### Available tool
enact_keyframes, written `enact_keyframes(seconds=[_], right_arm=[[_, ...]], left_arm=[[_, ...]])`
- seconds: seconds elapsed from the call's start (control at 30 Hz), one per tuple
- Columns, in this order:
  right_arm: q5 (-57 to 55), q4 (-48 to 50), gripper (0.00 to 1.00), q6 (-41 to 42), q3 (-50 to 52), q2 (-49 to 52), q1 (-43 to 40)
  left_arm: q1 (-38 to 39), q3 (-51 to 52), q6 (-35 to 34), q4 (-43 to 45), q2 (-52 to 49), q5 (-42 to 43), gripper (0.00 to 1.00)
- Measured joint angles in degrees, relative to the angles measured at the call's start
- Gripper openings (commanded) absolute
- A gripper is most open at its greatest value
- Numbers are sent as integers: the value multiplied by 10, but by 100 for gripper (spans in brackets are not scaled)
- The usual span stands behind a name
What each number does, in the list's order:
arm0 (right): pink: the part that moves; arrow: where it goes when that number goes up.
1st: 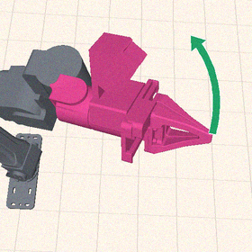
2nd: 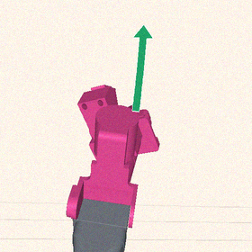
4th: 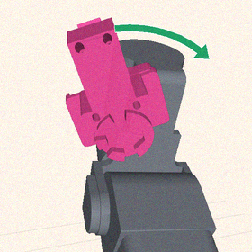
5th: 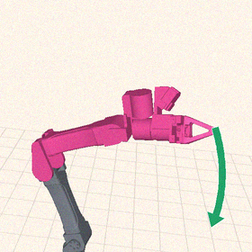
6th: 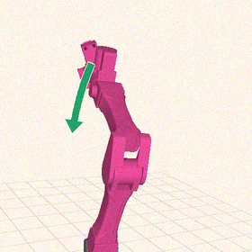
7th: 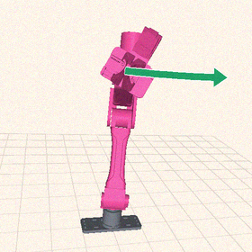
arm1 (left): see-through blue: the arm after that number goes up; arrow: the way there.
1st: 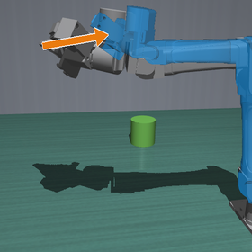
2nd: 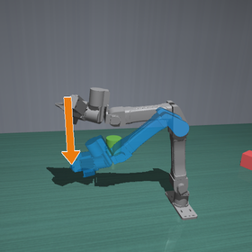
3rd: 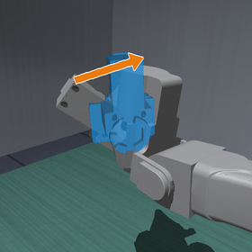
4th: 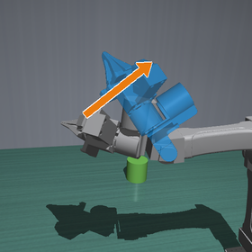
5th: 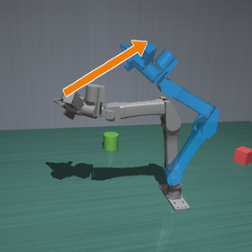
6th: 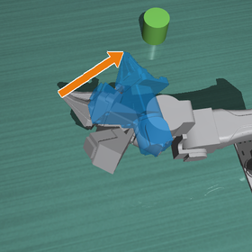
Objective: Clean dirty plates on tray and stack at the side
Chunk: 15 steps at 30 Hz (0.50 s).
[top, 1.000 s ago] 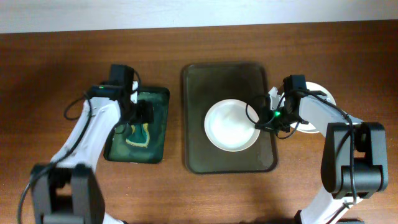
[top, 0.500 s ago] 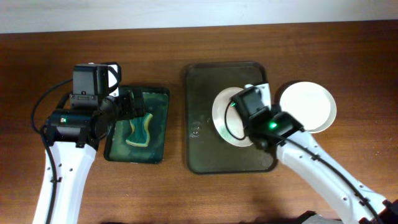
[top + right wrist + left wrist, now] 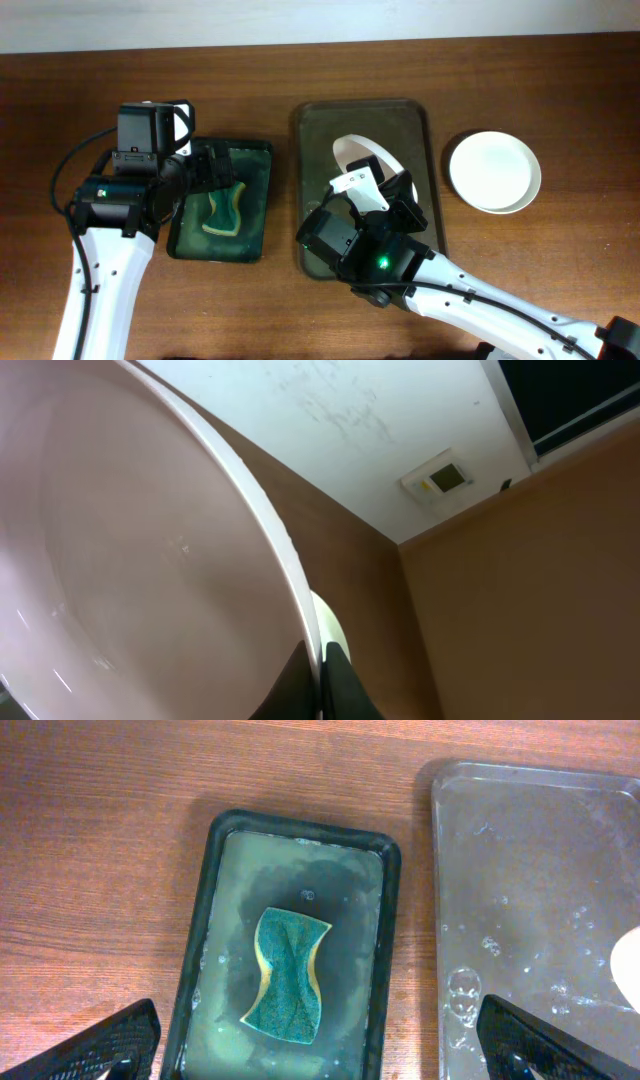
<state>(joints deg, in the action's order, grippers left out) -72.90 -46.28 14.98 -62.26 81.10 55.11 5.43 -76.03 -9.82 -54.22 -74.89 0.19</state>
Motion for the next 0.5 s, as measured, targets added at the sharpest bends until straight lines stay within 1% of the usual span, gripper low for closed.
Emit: enact_keyframes(seconds=[0.5], right_arm=[[-4,0,4,-2,0,0,0]], left_arm=[[0,0,0,0,0,0,99]])
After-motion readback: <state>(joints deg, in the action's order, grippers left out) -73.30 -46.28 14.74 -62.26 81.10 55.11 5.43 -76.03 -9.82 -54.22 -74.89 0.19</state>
